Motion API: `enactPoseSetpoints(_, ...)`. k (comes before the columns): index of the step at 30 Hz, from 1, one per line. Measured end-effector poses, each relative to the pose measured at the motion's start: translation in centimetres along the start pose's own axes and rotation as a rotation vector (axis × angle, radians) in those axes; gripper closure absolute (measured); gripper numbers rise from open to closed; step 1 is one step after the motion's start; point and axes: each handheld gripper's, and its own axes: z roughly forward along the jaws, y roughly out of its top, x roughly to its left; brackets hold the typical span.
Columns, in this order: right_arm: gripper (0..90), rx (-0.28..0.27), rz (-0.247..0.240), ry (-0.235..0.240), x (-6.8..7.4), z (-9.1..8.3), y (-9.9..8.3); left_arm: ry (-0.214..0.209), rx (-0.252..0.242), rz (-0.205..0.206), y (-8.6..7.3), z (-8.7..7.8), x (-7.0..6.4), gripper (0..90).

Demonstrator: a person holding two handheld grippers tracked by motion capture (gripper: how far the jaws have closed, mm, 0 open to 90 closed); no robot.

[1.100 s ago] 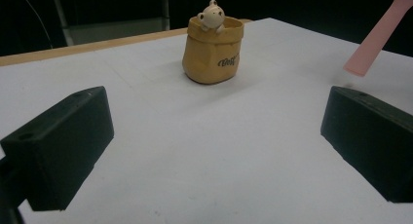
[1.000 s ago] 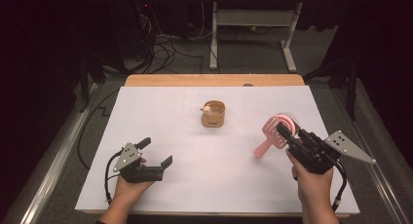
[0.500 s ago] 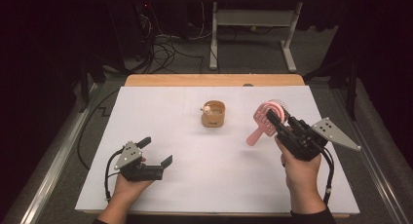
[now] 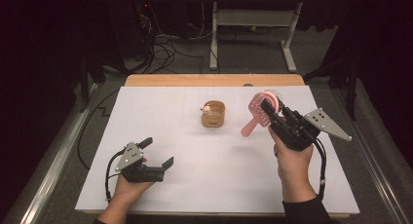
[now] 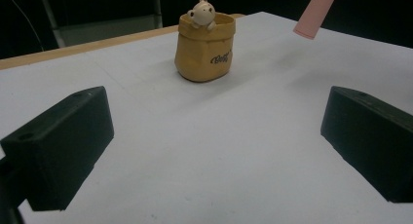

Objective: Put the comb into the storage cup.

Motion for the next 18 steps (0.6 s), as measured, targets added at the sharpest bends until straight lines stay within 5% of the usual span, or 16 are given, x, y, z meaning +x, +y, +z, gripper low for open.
enactPoseSetpoints(18, 66.8, -0.049, 0.008, -0.002, -0.4, 1.5, 0.8, -0.003, -0.015, 0.009, -0.1, 0.0, -0.2, 0.0)
